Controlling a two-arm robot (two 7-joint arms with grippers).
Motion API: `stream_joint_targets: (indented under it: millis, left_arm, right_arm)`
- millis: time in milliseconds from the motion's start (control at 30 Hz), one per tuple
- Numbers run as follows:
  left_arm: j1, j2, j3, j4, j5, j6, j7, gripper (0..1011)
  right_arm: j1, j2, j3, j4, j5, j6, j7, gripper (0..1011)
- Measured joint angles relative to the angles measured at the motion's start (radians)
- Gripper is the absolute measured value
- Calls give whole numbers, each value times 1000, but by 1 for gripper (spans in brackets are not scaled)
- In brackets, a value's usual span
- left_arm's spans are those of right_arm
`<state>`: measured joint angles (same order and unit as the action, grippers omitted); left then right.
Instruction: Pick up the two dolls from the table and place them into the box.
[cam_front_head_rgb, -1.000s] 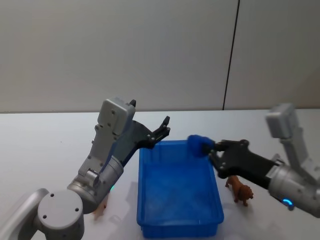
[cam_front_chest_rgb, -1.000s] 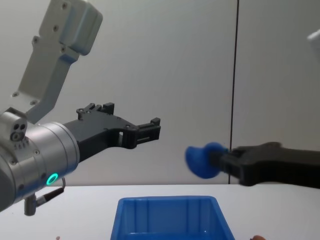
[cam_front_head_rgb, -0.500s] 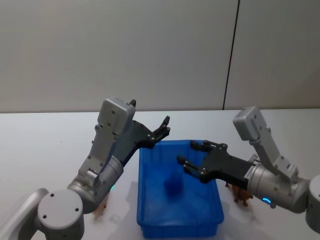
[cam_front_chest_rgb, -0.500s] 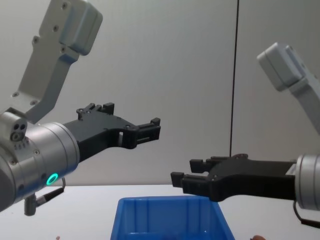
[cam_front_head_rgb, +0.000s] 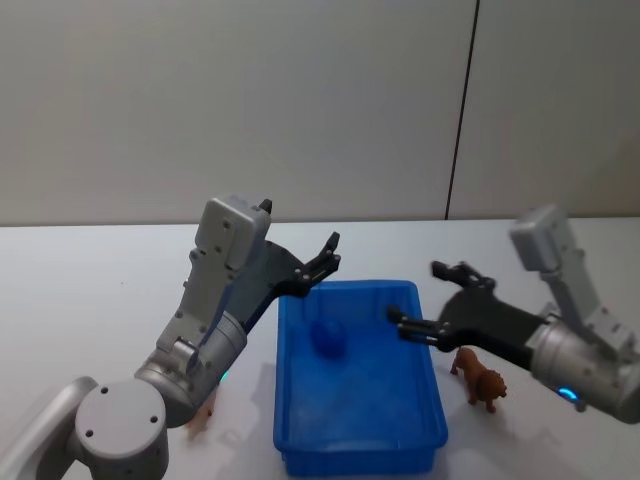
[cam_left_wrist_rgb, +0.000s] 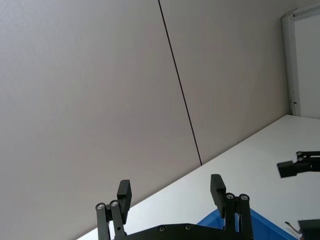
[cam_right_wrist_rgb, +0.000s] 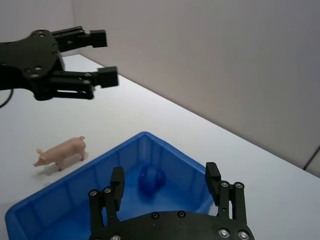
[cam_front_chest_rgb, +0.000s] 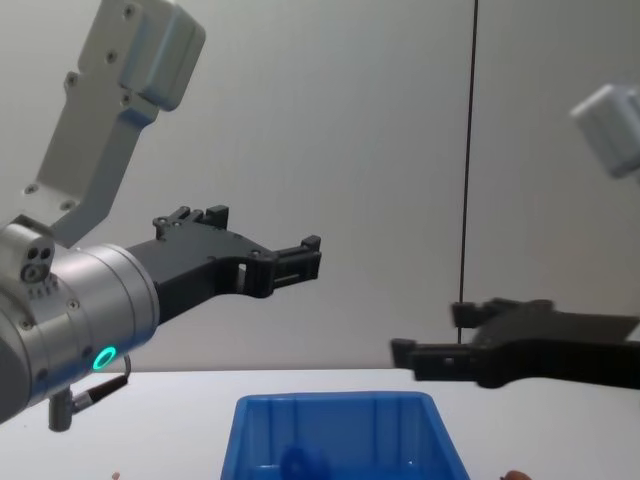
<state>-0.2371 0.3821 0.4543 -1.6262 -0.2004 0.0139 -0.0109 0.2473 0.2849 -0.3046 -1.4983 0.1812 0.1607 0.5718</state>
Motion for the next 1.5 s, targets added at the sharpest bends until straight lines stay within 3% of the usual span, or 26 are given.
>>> stream_joint_targets:
  millis: [100,733,1067,1500]
  left_arm:
    - [0,0,0,0,0,0,0,1001]
    - [0,0,0,0,0,0,0,1001]
    - [0,0,0,0,0,0,0,1001]
    - [0,0,0,0,0,0,0,1001]
  right_arm:
    - [-15,19,14,-10,18,0,-15,1001]
    - [-148,139,73,-67,93,42,-62,1001]
    - [-171,151,73,-52,95,69,-78,1001]
    - [-151,126,49,18,65,87,-95,1001]
